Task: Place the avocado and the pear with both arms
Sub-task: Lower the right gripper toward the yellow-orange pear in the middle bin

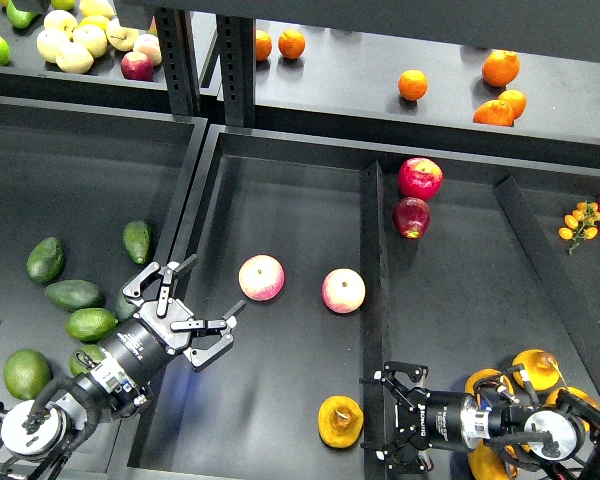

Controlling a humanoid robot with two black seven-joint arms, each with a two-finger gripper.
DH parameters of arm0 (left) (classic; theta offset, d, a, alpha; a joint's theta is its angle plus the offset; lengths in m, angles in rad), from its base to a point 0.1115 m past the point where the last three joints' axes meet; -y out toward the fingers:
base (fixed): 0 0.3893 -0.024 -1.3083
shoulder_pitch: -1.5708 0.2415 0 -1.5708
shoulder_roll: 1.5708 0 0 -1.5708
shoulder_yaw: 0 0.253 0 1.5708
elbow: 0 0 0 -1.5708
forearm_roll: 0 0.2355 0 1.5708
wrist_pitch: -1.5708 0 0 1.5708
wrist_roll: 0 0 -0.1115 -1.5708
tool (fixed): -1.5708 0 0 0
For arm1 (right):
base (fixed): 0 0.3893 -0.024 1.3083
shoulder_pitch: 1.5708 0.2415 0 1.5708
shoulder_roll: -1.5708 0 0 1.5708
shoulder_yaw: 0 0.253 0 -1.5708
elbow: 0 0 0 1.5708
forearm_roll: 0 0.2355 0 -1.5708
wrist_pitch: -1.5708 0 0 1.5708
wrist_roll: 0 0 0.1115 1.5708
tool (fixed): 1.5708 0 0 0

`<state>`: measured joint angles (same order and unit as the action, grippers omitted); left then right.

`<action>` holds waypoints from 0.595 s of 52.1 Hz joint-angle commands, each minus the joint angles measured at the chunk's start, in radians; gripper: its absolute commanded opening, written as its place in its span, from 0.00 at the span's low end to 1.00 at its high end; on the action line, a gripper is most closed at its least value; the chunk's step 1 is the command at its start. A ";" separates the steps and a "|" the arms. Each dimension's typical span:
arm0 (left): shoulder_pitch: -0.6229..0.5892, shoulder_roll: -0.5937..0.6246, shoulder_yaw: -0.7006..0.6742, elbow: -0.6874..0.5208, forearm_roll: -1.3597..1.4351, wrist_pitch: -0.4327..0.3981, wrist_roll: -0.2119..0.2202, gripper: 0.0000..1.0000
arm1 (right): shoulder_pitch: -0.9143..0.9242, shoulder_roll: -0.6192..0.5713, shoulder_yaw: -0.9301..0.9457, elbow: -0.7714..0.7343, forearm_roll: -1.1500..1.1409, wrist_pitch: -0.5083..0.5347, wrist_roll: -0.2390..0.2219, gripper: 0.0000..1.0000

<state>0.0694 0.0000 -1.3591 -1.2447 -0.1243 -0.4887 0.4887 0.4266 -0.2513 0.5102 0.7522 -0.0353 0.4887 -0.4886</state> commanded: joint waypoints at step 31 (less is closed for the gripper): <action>0.003 0.000 0.000 -0.001 -0.003 0.000 0.000 0.99 | 0.011 0.066 -0.001 -0.059 0.002 0.000 0.000 0.90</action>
<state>0.0713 0.0000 -1.3591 -1.2442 -0.1252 -0.4887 0.4887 0.4291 -0.1940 0.5092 0.7098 -0.0354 0.4887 -0.4887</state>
